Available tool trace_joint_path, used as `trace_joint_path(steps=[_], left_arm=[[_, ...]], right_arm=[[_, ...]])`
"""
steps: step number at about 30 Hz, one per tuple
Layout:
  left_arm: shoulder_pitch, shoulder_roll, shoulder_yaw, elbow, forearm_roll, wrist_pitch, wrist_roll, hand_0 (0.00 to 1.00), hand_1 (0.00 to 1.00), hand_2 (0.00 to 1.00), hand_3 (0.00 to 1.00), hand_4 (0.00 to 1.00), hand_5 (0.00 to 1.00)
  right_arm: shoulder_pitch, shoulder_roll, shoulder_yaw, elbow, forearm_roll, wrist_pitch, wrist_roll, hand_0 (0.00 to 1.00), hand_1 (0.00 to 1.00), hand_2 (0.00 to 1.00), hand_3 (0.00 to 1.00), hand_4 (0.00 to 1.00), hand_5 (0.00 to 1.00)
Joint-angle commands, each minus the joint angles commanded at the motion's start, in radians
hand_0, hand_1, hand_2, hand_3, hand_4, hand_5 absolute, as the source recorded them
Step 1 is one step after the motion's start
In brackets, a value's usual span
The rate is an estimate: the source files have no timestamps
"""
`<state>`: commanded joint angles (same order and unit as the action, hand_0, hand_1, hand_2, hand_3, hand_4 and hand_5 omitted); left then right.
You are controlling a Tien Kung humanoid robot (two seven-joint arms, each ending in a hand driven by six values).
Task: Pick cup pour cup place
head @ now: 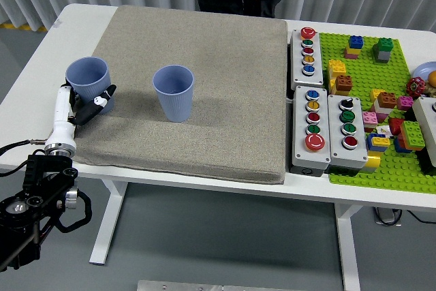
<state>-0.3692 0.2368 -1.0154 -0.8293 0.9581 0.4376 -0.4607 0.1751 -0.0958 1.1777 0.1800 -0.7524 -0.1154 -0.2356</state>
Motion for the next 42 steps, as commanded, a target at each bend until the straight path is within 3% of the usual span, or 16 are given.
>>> trace_joint_path(steps=[8,11,19,26,29,30,34,35,36,41,42], left_arm=[[0.075,0.023,-0.048,-0.081,0.041,-0.020,0.014,0.816,0.822,0.983,0.998,0.997,0.515],[0.147,0.058,-0.078,-0.160,0.074,-0.025,0.020,0.816,0.822,0.983,0.998,0.997,0.515],[0.260,0.110,-0.147,-0.271,0.130,-0.033,0.024,0.817,0.827,0.988,0.998,0.998,0.539],[0.328,0.124,-0.203,-0.401,0.166,-0.007,0.025,0.812,0.809,0.951,0.998,0.998,0.567],[0.320,0.117,-0.256,-0.474,0.085,0.011,0.013,0.812,0.809,0.951,0.998,0.998,0.567],[0.317,0.117,-0.266,-0.487,0.062,0.014,0.013,0.745,0.738,0.854,0.865,0.993,0.688],[0.262,0.123,-0.329,-0.534,-0.071,-0.001,0.004,0.745,0.738,0.854,0.865,0.993,0.688],[0.232,0.126,-0.356,-0.529,-0.117,-0.029,0.017,0.745,0.738,0.854,0.865,0.993,0.688],[0.205,0.129,-0.375,-0.516,-0.156,-0.055,0.032,0.738,0.728,0.829,0.841,0.973,0.814],[0.089,0.154,-0.401,-0.421,-0.370,-0.203,0.102,0.738,0.728,0.829,0.841,0.973,0.814],[0.064,0.159,-0.400,-0.395,-0.409,-0.234,0.117,0.752,0.746,0.833,0.851,0.975,0.873]], right_arm=[[-0.008,0.001,0.007,0.000,-0.013,0.000,-0.002,0.724,0.691,0.736,0.698,0.323,0.280],[-0.014,0.002,0.008,0.000,-0.013,-0.001,-0.001,0.724,0.691,0.736,0.698,0.323,0.280],[-0.018,0.002,0.012,0.000,-0.019,0.000,-0.002,0.724,0.690,0.736,0.700,0.323,0.279],[-0.023,0.003,0.017,0.000,-0.026,0.000,-0.002,0.724,0.691,0.738,0.702,0.321,0.281],[-0.023,0.003,0.018,0.000,-0.026,0.000,-0.002,0.724,0.691,0.738,0.702,0.321,0.281],[-0.024,0.003,0.017,0.000,-0.026,0.000,-0.002,0.724,0.691,0.736,0.702,0.321,0.279],[-0.019,0.002,0.013,0.000,-0.018,-0.001,-0.001,0.724,0.691,0.736,0.702,0.321,0.279],[-0.018,0.001,0.011,0.000,-0.014,-0.001,0.000,0.724,0.691,0.736,0.702,0.321,0.279],[-0.016,0.001,0.009,0.000,-0.011,-0.001,0.000,0.724,0.691,0.736,0.702,0.321,0.278],[-0.009,-0.002,0.000,0.000,-0.003,-0.002,0.001,0.724,0.691,0.736,0.702,0.321,0.278],[-0.008,-0.002,-0.002,0.000,0.001,-0.002,0.001,0.724,0.690,0.736,0.702,0.321,0.279]])
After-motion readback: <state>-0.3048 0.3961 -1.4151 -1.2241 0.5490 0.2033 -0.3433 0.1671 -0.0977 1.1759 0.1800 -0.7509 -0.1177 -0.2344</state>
